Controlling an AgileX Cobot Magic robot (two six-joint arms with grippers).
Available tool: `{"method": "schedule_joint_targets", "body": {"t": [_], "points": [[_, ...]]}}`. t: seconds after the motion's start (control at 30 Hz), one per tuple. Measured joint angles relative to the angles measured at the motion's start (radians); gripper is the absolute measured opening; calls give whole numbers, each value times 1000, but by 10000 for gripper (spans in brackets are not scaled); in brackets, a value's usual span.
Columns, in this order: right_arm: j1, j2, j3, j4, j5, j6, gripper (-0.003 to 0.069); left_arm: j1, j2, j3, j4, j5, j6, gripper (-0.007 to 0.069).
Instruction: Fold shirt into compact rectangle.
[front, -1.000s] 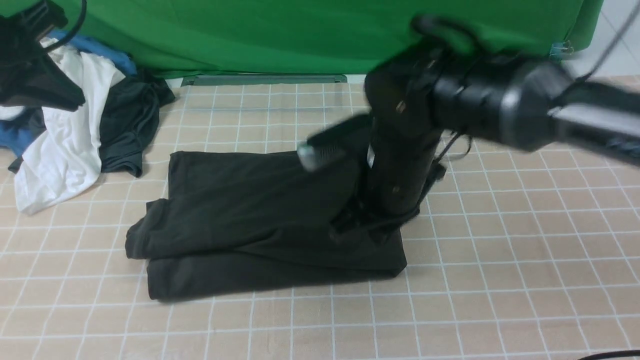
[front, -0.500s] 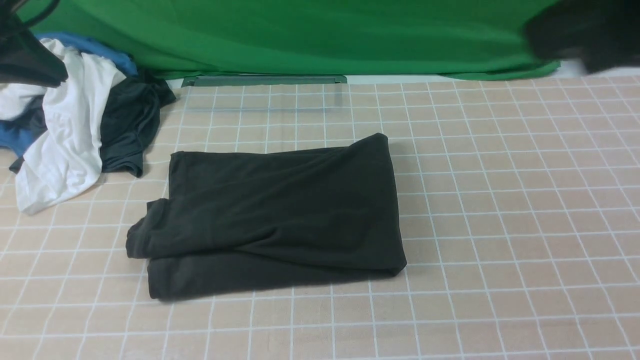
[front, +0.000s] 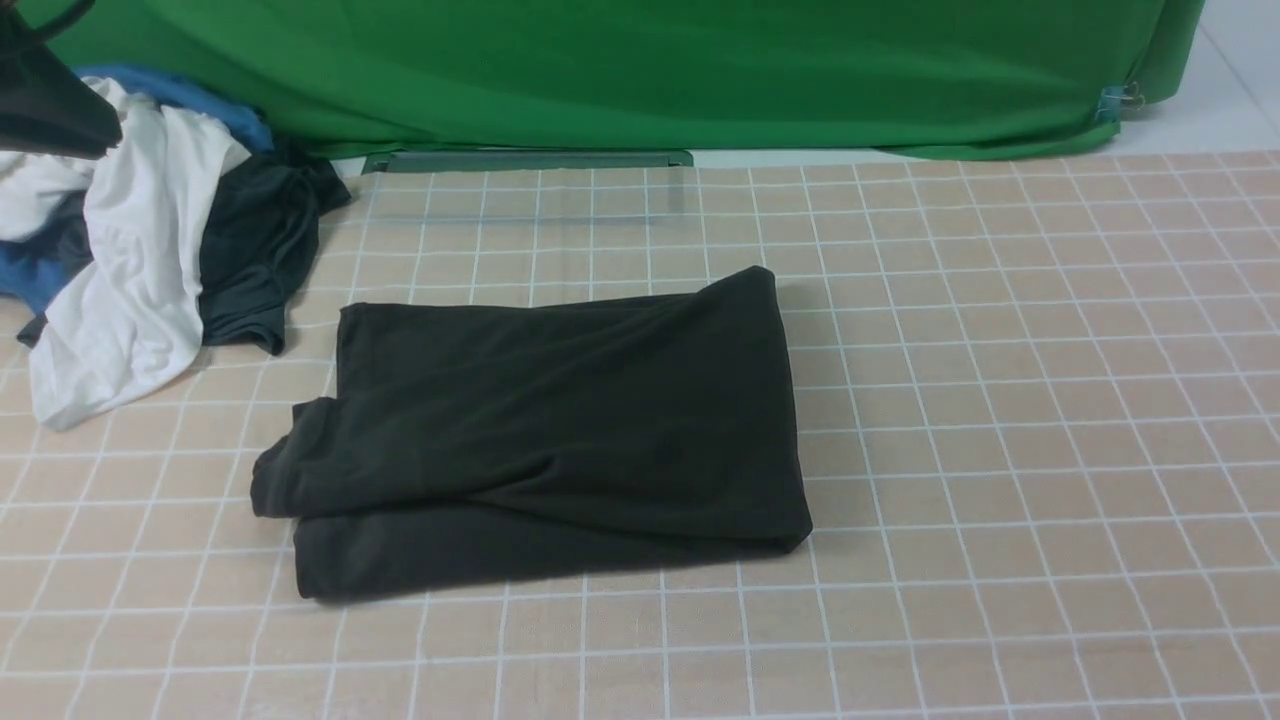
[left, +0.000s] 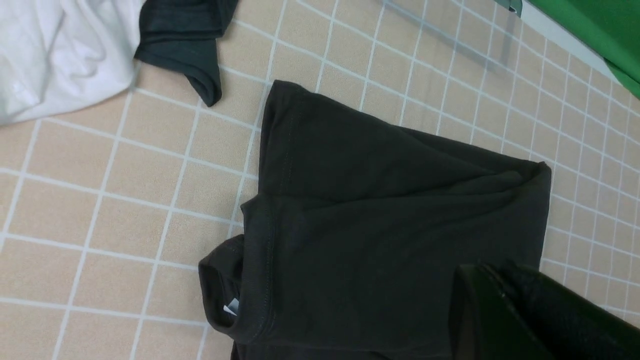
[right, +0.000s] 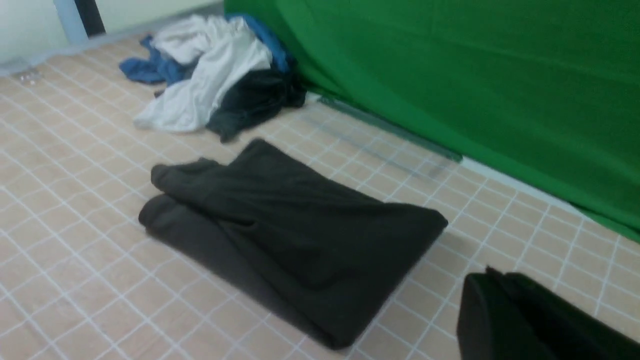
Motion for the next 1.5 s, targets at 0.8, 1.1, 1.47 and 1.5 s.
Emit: {"method": "schedule_joint_targets", "body": {"t": [0.8,1.1,1.47,1.5], "points": [[0,-9,280,4,-507,0,34,0,0,0,52,0,55,16],[0,-12,281,7,-509,0,57,0,0,0,52,0,75,16],[-311,-165,497,8,-549,0,91,0,0,0,55,-1,77,16],[-378,-208,539,8,-549,0,94,0,0,0,55,-1,81,16]]}}
